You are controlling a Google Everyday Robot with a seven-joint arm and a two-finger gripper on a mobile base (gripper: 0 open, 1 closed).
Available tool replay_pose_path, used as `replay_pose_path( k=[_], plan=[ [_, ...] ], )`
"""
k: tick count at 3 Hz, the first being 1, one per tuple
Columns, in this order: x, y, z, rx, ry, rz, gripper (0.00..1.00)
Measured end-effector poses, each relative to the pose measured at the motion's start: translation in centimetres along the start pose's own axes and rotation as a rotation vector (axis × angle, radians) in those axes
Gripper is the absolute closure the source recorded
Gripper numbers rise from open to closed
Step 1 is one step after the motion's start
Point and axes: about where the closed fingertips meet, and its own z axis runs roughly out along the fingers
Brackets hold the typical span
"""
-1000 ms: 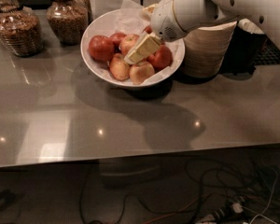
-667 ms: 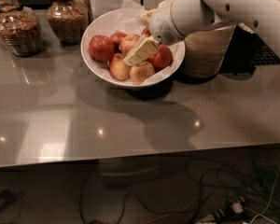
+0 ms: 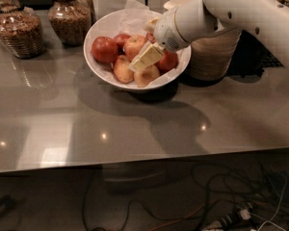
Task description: Pick apple from white bowl
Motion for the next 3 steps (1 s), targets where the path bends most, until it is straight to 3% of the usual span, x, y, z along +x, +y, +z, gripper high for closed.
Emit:
replay_pose_path(
  k=[2, 3],
  plan=[
    [1.9, -0.5, 1.5, -0.010, 0.024, 0.032, 0.31],
    [2.0, -1.0, 2.1, -0.010, 0.016, 0.039, 0.50]
  ],
)
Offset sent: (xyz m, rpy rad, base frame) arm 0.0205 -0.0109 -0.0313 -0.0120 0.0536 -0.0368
